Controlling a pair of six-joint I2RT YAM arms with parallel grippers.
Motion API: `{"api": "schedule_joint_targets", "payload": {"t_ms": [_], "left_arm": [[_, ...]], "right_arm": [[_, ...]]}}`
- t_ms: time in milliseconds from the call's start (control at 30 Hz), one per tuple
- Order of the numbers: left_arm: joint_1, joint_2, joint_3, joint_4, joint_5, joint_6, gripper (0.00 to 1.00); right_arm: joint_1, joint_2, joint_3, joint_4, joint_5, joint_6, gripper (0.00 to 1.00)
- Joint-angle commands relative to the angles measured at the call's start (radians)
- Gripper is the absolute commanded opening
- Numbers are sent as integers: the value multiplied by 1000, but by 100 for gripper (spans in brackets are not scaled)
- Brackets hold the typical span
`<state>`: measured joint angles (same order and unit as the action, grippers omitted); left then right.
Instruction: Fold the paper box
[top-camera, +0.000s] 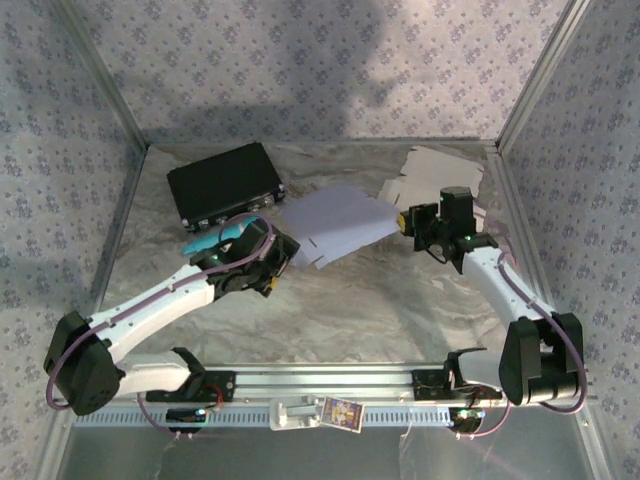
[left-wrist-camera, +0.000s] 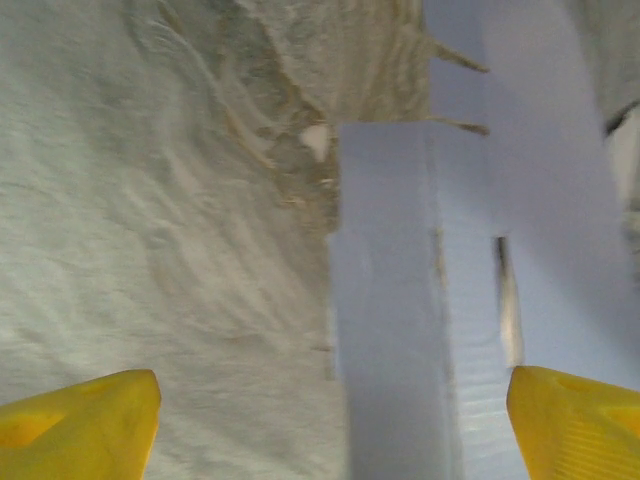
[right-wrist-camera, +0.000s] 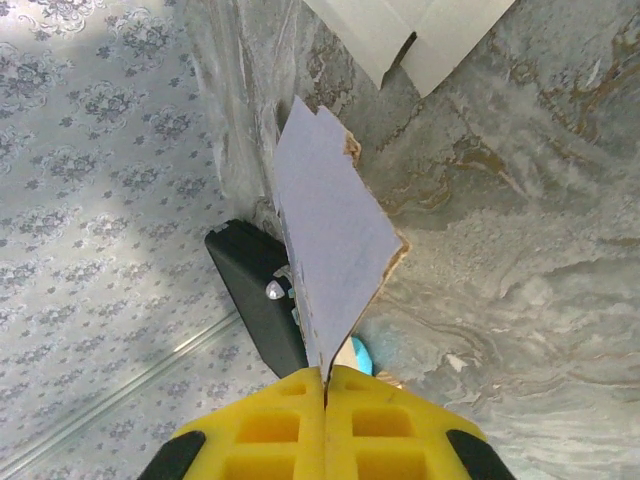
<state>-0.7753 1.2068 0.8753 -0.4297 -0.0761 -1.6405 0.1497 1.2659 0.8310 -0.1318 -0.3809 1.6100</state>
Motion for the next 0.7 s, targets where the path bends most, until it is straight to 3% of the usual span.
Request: {"api": "schedule_joint_targets", "payload": {"t_ms": [0, 267, 500, 667], "left_arm": [[-3, 30, -12, 214, -10, -180, 90], [-5, 110, -32, 411, 2, -219, 89], [-6, 73, -2, 217, 72, -256, 89], [-16, 37, -86, 303, 70, -347, 91]], "right_arm": [[14, 7, 34, -56, 11, 71, 0], [18, -2, 27, -71, 6, 124, 0], [5, -19, 30, -88, 25, 163, 0], [5, -16, 53, -95, 28, 206, 0]]}}
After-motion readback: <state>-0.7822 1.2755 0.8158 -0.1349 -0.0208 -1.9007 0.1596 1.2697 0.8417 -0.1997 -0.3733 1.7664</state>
